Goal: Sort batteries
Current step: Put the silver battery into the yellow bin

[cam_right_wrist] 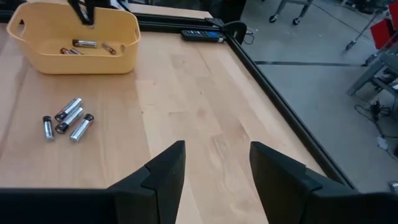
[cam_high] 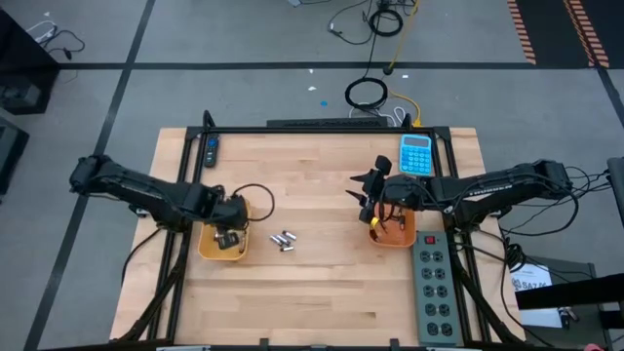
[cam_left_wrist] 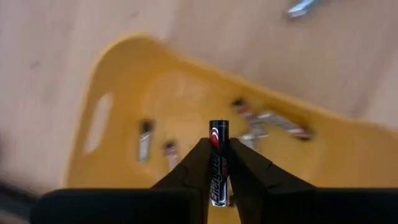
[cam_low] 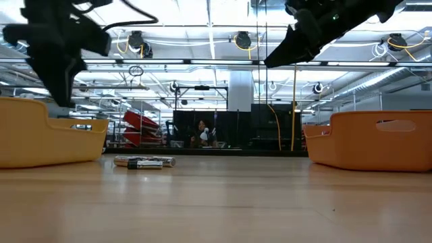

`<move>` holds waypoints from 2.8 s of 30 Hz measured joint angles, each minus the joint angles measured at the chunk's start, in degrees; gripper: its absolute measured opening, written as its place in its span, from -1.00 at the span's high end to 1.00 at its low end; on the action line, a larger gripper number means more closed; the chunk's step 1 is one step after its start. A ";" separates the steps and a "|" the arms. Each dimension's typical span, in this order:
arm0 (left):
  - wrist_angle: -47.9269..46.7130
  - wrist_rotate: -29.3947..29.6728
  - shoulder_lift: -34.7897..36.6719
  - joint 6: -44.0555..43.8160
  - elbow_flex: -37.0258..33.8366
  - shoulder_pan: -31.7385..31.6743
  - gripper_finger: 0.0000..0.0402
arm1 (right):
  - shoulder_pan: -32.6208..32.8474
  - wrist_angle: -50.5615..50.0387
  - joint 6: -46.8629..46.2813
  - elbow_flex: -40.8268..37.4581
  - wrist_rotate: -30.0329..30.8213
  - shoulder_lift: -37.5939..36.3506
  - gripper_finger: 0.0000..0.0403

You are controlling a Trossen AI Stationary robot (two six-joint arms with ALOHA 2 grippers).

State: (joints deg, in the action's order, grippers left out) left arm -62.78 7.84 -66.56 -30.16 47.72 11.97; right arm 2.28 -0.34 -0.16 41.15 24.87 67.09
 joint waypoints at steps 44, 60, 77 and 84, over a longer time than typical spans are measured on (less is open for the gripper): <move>32.63 -2.11 -22.61 24.54 2.22 1.51 0.07 | -1.22 0.12 -1.76 0.00 -2.74 0.00 0.15; 33.38 -2.64 -30.33 24.60 2.32 1.57 0.42 | -1.22 0.07 -1.67 0.00 -2.72 0.01 0.15; 28.70 -5.14 -24.79 21.39 4.99 3.40 0.79 | -2.05 0.13 0.96 0.00 -2.72 0.02 0.15; 21.13 -6.37 -14.30 13.70 7.49 4.03 0.79 | -5.44 1.30 4.20 0.00 -7.43 0.02 0.15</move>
State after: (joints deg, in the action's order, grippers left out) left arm -41.65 1.48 -80.86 -16.46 55.21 16.00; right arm -3.17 0.96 4.05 41.15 17.45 67.11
